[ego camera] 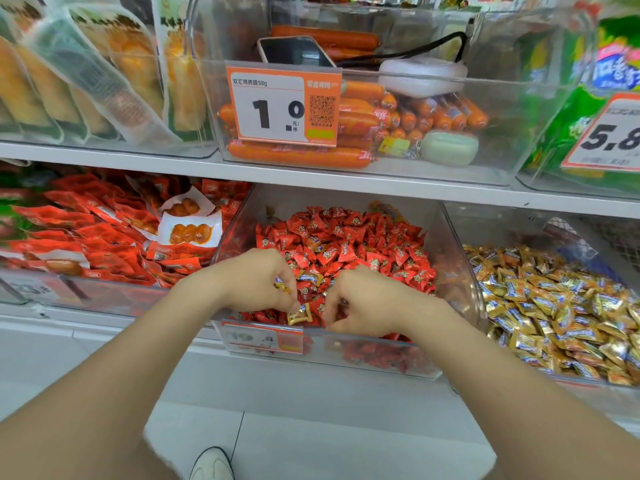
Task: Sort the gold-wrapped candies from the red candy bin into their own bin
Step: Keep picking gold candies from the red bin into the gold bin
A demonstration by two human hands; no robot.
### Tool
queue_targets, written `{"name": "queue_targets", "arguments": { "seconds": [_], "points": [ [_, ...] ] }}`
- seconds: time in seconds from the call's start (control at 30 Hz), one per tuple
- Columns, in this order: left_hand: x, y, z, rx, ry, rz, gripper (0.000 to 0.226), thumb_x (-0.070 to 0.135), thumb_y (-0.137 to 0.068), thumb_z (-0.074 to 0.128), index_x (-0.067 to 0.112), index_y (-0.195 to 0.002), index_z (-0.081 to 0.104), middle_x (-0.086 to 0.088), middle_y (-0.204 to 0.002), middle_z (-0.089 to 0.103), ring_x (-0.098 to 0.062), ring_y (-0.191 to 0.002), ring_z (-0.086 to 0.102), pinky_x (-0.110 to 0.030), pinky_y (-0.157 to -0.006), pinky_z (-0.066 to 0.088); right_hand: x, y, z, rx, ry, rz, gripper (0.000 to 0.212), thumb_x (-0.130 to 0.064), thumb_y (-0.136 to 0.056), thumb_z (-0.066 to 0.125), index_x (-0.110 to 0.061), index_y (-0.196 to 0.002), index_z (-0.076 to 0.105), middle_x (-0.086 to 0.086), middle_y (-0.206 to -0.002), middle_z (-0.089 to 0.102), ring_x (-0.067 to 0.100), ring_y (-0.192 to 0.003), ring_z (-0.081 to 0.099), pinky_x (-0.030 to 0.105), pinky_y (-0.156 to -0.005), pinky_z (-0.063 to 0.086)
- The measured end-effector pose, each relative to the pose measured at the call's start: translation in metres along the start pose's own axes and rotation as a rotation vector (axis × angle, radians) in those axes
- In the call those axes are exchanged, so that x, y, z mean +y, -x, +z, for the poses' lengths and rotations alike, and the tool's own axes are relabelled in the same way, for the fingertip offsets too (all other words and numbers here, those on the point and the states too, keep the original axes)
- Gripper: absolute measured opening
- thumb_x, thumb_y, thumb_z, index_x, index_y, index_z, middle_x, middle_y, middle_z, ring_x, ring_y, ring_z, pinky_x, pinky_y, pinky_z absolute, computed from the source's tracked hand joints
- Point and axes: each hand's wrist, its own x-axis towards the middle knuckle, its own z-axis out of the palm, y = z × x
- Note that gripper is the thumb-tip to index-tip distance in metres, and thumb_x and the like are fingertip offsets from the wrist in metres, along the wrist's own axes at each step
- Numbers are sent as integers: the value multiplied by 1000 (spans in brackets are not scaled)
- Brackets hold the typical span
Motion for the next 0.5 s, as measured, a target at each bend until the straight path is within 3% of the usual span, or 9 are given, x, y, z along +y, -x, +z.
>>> {"name": "queue_targets", "arguments": {
  "seconds": [0.07,0.1,0.17,0.27,0.37,0.5],
  "points": [
    [2,4,2,41,25,-9,10,40,-90,79,33,-84,81,20,-84,75,5,-84,66,-28,-82,58,-1,-6,5,-72,116,89,10,-18,-84,76,-22,-90,82,-15,-71,64,9,-74,65,28,-68,52],
    [4,4,3,74,42,-4,12,38,-92,77,29,-84,79,19,-76,72,7,-73,65,-21,-69,55,-3,-8,6,-87,156,129,12,-15,-84,75,-21,-91,82,-8,-77,67,19,-79,67,31,-68,54],
    [11,4,5,126,66,9,13,29,-96,73,20,-86,74,12,-65,63,7,-49,55,-10,-47,39,-6,-12,9,-91,176,151,15,-8,-82,70,-19,-87,80,0,-86,73,25,-81,68,33,-70,57],
    [15,6,5,176,115,-10,11,24,-96,69,17,-87,67,8,-66,57,0,-42,47,-16,-49,37,-10,-14,9,-87,99,106,12,-14,-82,73,-21,-85,82,-12,-73,70,9,-67,60,27,-65,48],
    [17,10,4,232,188,-42,10,27,-95,68,20,-89,64,5,-63,57,-9,-43,42,-27,-50,38,-7,-2,-4,70,-143,158,9,-31,-80,74,-27,-81,82,-20,-60,62,1,-60,57,24,-61,47],
    [35,15,10,378,480,35,8,29,-100,66,23,-94,66,1,-58,55,-19,-50,37,-30,-47,32,-1,33,-34,377,-491,318,26,-30,-93,60,-16,-76,72,-6,-56,52,11,-47,43,20,-46,37]
  ]
}}
